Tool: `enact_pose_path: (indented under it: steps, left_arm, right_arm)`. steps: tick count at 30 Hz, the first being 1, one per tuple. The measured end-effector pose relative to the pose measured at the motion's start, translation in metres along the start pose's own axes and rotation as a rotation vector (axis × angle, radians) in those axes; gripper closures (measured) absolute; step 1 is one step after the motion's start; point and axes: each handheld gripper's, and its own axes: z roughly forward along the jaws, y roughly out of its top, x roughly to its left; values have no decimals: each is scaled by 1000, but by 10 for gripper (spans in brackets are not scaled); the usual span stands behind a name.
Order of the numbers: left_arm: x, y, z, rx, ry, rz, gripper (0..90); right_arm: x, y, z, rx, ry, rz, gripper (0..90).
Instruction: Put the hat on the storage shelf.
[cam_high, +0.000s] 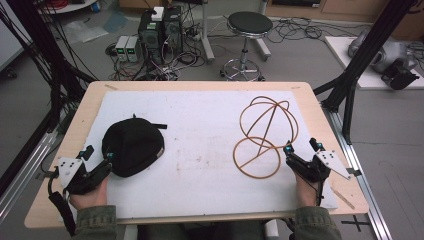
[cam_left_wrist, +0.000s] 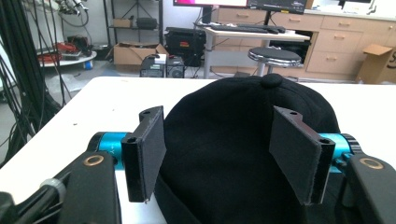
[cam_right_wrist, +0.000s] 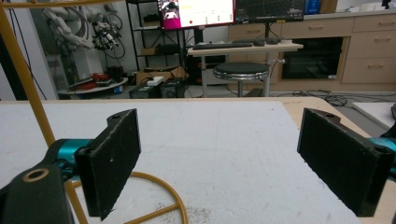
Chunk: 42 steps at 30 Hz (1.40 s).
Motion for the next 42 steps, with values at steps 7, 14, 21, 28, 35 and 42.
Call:
enact_pose_path:
  steps: [7, 14, 21, 28, 35, 42]
  left_arm:
    - [-3, 2, -3, -13, 4, -5, 338]
    - [0, 1, -1, 1, -30, -22, 318]
    - [0, 1, -1, 5, -29, -24, 309]
    - [0, 1, 0, 11, -38, -32, 305]
    - [-5, 9, 1, 15, -68, -29, 302]
    - [-17, 17, 8, 47, -130, -21, 302]
  right_arm:
    - [0, 0, 0, 1, 3, 1, 127]
    - [0, 0, 0, 2, 3, 2, 127]
    - [0, 0, 0, 9, 6, 5, 127]
    - [1, 0, 1, 10, 7, 7, 127]
    - [0, 0, 1, 10, 8, -4, 127]
    - [1, -1, 1, 13, 12, 0, 127]
